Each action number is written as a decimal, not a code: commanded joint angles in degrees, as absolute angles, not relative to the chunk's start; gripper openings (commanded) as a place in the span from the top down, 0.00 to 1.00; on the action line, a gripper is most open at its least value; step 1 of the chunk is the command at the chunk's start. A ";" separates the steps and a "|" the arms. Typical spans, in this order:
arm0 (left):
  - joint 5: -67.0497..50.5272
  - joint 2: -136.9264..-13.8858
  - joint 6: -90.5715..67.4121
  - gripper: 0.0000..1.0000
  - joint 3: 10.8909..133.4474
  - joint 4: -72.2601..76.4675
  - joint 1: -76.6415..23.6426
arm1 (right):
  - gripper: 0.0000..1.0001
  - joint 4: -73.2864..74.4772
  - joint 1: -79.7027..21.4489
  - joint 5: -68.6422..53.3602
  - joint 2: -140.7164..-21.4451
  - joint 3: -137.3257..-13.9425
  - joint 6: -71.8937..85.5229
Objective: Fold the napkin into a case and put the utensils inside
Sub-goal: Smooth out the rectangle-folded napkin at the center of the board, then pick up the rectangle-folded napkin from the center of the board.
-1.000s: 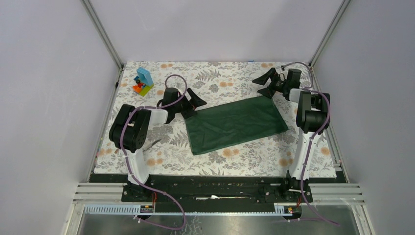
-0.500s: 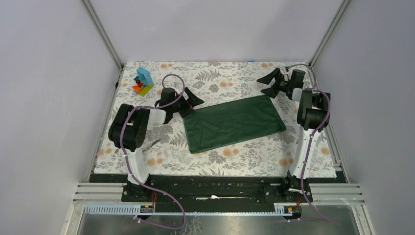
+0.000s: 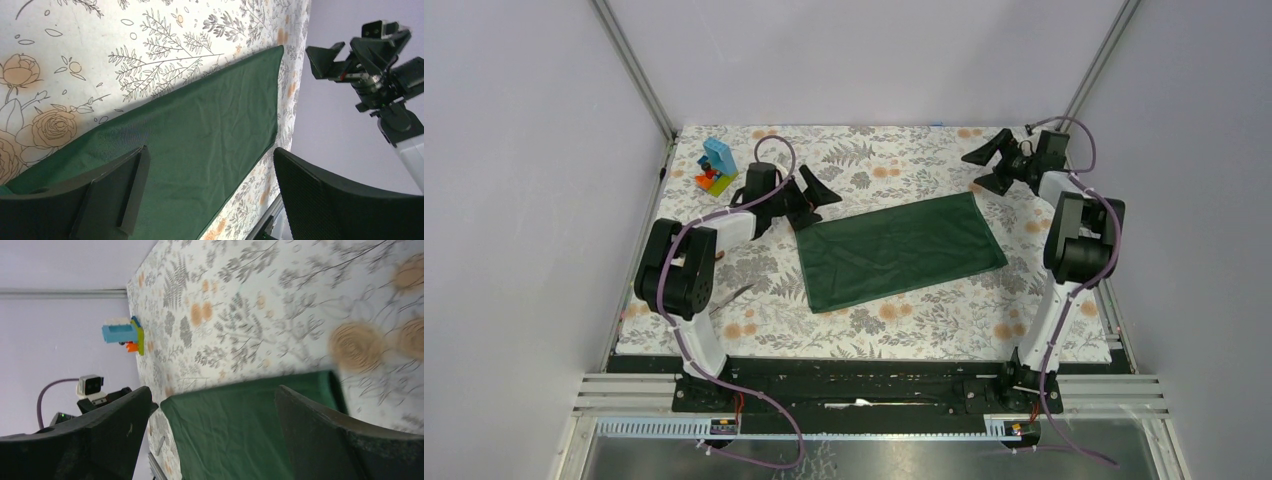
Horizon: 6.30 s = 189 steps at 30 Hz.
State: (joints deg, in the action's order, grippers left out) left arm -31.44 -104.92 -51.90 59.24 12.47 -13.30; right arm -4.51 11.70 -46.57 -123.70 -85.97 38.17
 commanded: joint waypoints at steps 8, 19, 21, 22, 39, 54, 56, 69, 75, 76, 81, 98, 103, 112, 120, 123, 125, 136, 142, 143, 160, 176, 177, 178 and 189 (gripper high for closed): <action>-29.38 -105.32 -48.75 0.02 58.33 10.40 -9.80 | 0.02 3.67 10.80 -45.08 -117.12 -80.28 30.62; -25.85 -114.54 -48.73 0.02 60.78 7.50 -8.44 | 0.00 17.91 10.79 -11.11 -106.51 -71.12 25.82; -25.79 -115.56 -49.08 0.02 61.25 7.36 -7.97 | 0.00 17.65 10.74 -8.30 -103.04 -67.45 26.54; -25.88 -116.22 -48.75 0.02 62.09 6.59 -7.92 | 0.00 17.25 10.61 -8.08 -101.56 -65.48 26.66; -26.58 -105.33 -32.01 0.01 77.65 -18.39 -9.97 | 0.10 32.33 1.68 2.80 -86.55 -57.54 20.44; -20.94 -82.56 -20.77 0.01 59.92 -21.40 -10.37 | 0.70 32.20 1.68 4.52 -95.33 -60.50 19.28; -21.06 -81.87 -20.76 0.01 58.81 -20.53 -10.37 | 0.68 32.15 1.67 3.90 -96.54 -60.56 19.30; -23.13 -82.16 -21.35 0.01 56.78 -18.98 -10.48 | 0.60 30.94 1.52 1.89 -98.43 -59.33 18.93; -23.27 -82.23 -21.36 0.01 56.70 -18.90 -10.52 | 0.62 30.75 1.06 1.75 -99.16 -59.87 19.05; -23.33 -82.28 -21.36 0.01 56.69 -18.94 -10.54 | 0.65 30.88 1.06 1.76 -99.05 -60.00 19.01; -23.49 -82.29 -21.31 0.01 56.69 -18.96 -10.55 | 0.76 31.72 0.97 2.50 -98.26 -60.70 19.11; -24.30 -82.44 -21.36 0.01 56.69 -18.90 -10.63 | 0.65 32.90 0.71 2.07 -95.60 -60.82 18.90; -24.56 -82.44 -21.44 0.01 56.68 -18.86 -10.63 | 0.73 32.81 0.65 1.92 -95.39 -60.97 18.82; -24.88 -82.51 -21.45 0.01 56.60 -18.82 -10.63 | 0.64 31.72 0.40 1.58 -97.35 -60.38 18.76; -25.22 -82.72 -21.45 0.01 56.61 -18.81 -10.63 | 0.61 31.25 0.42 1.50 -98.03 -60.27 18.81; -25.23 -82.66 -21.42 0.01 56.60 -18.82 -10.63 | 0.61 30.95 0.37 1.42 -98.46 -60.03 18.75; -25.22 -82.67 -21.44 0.01 56.62 -18.85 -10.63 | 0.64 30.88 0.30 1.25 -98.55 -60.06 18.73; -25.52 -82.86 -21.45 0.01 56.69 -18.82 -10.63 | 0.73 31.20 0.26 1.23 -99.22 -60.86 18.60; -25.49 -83.03 -21.52 0.01 56.78 -18.81 -10.61 | 0.80 33.66 0.28 2.37 -96.40 -62.30 18.55; -25.58 -83.01 -21.52 0.01 56.78 -18.81 -10.63 | 0.81 33.99 0.27 2.79 -96.04 -62.43 18.55; -27.75 -82.72 -25.36 0.01 55.21 -18.96 -13.92 | 0.86 33.21 0.27 9.25 -99.23 -63.79 18.79; -24.87 -77.94 -37.59 0.31 39.98 -7.83 -22.36 | 0.66 34.04 0.31 11.85 -99.67 -64.05 18.70; -24.63 -77.61 -38.00 0.32 40.34 -7.82 -22.93 | 0.64 34.81 -0.52 13.48 -99.03 -64.14 18.73; -24.36 -77.26 -38.53 0.35 40.64 -7.83 -23.48 | 0.62 35.54 -1.83 14.85 -98.25 -64.27 18.72; -23.60 -82.88 -40.65 0.39 38.63 -1.66 -24.61 | 0.27 29.31 -5.07 0.55 -96.73 -63.55 18.49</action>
State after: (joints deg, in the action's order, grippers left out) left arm -24.60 -79.53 -39.29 39.40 -7.99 -24.47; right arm 34.35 -5.93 9.76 -96.47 -63.16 18.13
